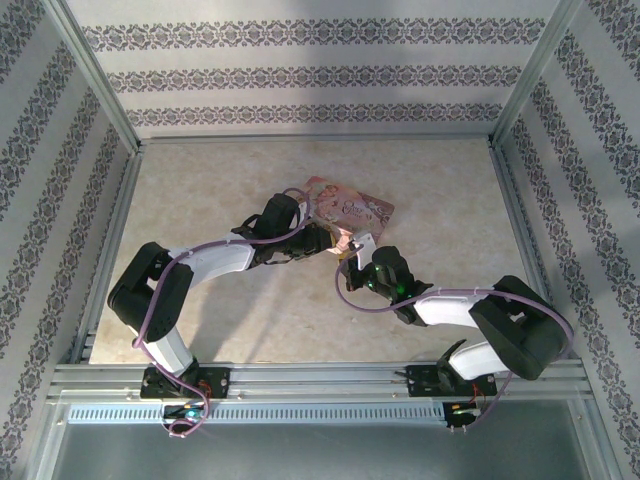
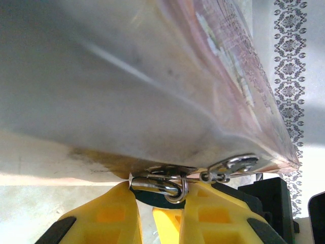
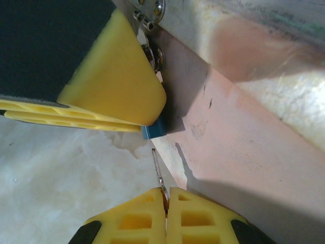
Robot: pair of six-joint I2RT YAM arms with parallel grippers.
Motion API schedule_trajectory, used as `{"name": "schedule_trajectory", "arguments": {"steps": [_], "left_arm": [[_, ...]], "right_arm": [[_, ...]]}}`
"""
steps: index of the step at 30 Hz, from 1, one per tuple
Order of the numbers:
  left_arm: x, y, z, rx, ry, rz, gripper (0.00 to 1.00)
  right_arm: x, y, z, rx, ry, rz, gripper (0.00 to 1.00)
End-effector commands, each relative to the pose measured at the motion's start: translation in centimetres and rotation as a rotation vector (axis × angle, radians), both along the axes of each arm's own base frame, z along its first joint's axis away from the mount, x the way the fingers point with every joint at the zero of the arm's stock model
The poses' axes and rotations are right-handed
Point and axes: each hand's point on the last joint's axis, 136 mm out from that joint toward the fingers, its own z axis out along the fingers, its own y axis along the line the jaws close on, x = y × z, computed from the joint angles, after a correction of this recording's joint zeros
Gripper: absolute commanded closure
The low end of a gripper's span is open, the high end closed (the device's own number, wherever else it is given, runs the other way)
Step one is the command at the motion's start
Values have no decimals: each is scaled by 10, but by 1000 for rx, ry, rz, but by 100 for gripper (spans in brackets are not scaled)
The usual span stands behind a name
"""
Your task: Unlock the padlock with the key
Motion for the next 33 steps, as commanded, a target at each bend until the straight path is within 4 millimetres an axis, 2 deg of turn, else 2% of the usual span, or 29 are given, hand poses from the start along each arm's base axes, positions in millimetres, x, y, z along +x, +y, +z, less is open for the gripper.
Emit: {"name": "schedule_trajectory", "arguments": {"steps": [1,23,33], "left_arm": [[-4,-13,32,-66,-57,-38,83],[-6,-14,33,-72,-54,-38,83],[-7,-18,36,-86,-45,-44,84]], "right_arm": [[13,1,16,27,-62,-20,100],[21,0,21,70,-100,-44,100],[28,13,34,90,-183,3,100]]}}
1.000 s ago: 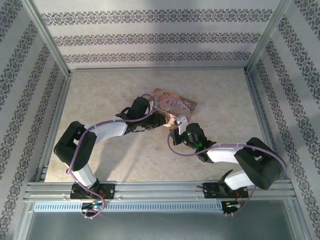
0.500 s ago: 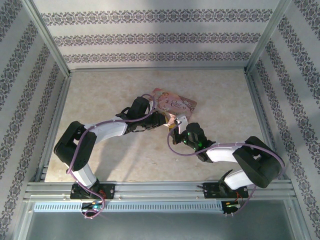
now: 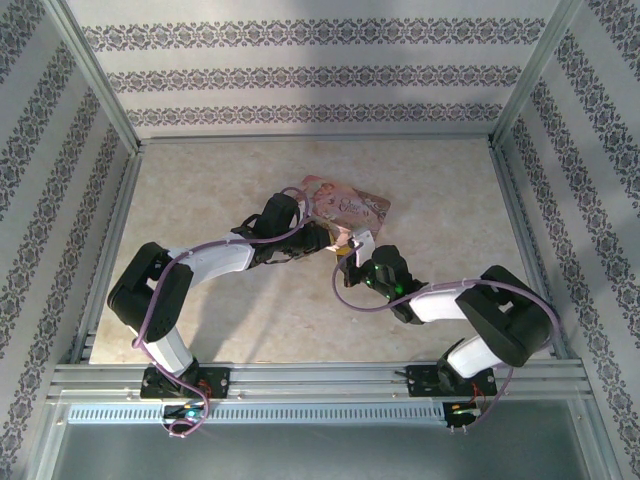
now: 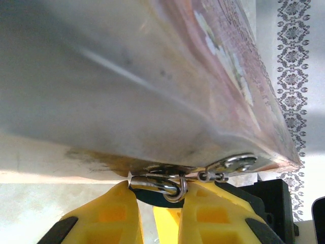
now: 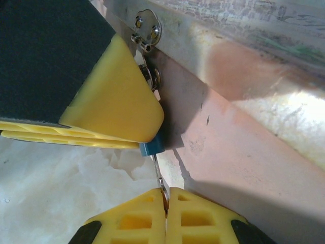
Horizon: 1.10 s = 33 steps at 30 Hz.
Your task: Unlock the padlock with the key
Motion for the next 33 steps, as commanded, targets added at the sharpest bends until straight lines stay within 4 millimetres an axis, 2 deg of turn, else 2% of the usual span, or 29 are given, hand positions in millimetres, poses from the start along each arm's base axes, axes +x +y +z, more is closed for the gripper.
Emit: {"name": "schedule_trajectory", "arguments": {"steps": [1,8,18,33], "left_arm": [[-13,-22,38,-96,-49,-87,84],[-15,-25,40,-112,-45,-88,84],[-17,-26,43,-114,-43,-87,84],[-21,-33,29,-111,-15,-98,84]], "right_arm": [[17,9,33,60,-131,10,100],[25,21,38,66,-178,44,100],[41,19,35,69,-211,45,100],[53,43,77,200,-263,110,100]]}}
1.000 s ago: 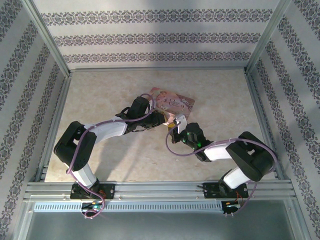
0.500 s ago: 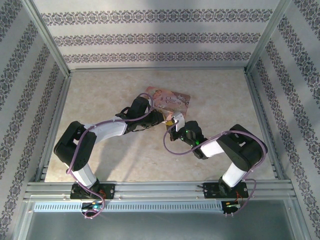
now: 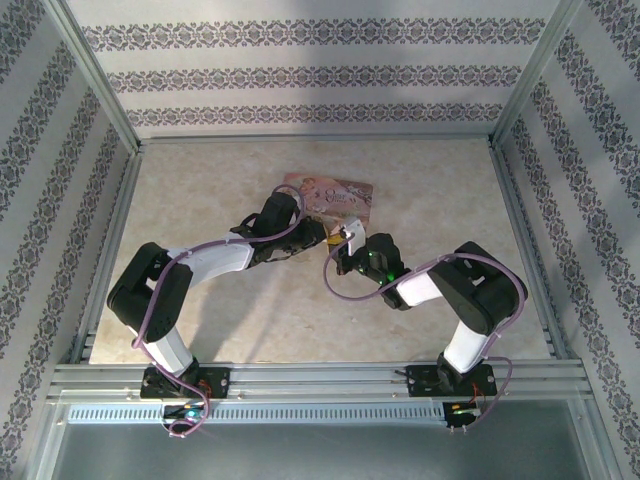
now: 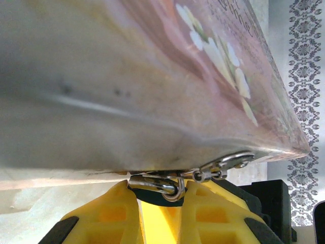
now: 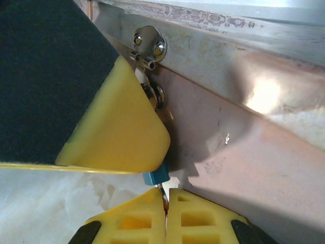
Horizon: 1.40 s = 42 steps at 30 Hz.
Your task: Unlock the padlock with the key
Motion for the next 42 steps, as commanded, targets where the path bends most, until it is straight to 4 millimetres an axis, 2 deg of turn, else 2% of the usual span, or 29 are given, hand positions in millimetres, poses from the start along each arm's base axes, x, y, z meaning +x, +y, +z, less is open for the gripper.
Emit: {"name": "schedule_trajectory", "arguments": {"steps": [1,4,7,13,15,23,28,31,35,39,42], "left_arm": [[-39,-45,28,-141,1,-225,84],[-40,-43,20,-132,11,-218,84],[-39,-44,11,-133,20,-214,84],[-33,-46,-12,-118,45,-203,85],[-32,-46,-19,-116,55,-197,85],[-24,-46,-42,-133,79,-167,84],[-22,-43,-40,-128,64,-160,74],[-24,-32,-33,-107,45,-151,64],[-27,-5,-21,-102,21,-107,50],[-24,30,-14,-155,-4,-17,46],[-23,42,-5,-219,-38,10,46]], "right_arm": [[19,19,79,184,-182,29,100],[17,17,88,217,-180,34,100],[14,15,83,222,-145,40,100],[10,6,29,170,-39,1,100],[8,3,17,162,-12,-13,100],[-2,-5,-26,123,100,-67,100],[-8,-8,-39,133,133,-99,100],[-10,-10,-41,147,153,-111,100],[-12,-11,-43,153,171,-123,100],[-12,-11,-38,184,190,-131,100],[-12,-7,-31,223,220,-131,100]]}}
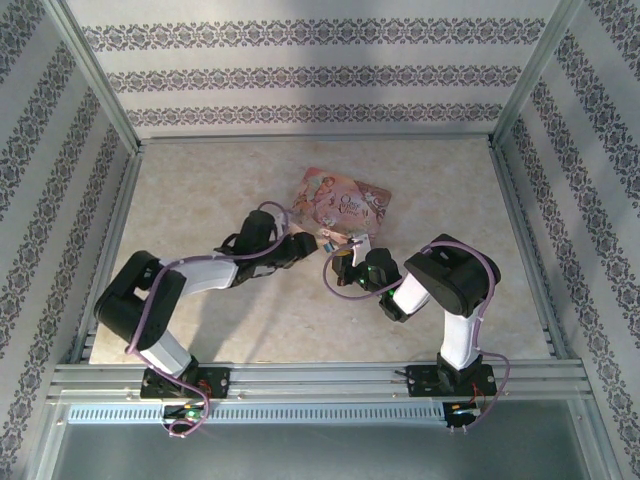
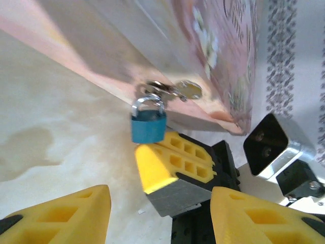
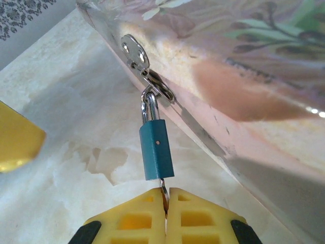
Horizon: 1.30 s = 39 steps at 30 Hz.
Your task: Unlock the padlock with the key
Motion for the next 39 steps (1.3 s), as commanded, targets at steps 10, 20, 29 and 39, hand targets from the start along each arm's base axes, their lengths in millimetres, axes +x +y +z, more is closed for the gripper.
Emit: {"name": "schedule_trajectory", "arguments": {"steps": [10,20,29,39], "left_arm": [[2,14,22,-137,-65,41,49],[13,3,6,-232,-20,61,53],[21,-10,5,-287,-10,42,53],[31,-28,-4,-350,11,34,58]], "right_arm": [[6,22,46,240,177,-44,100],[-1,31,49,338,318,-35,100],[-7,31,48,343,362,-36,100],[-9,30,50,341,375,-37,100]]}}
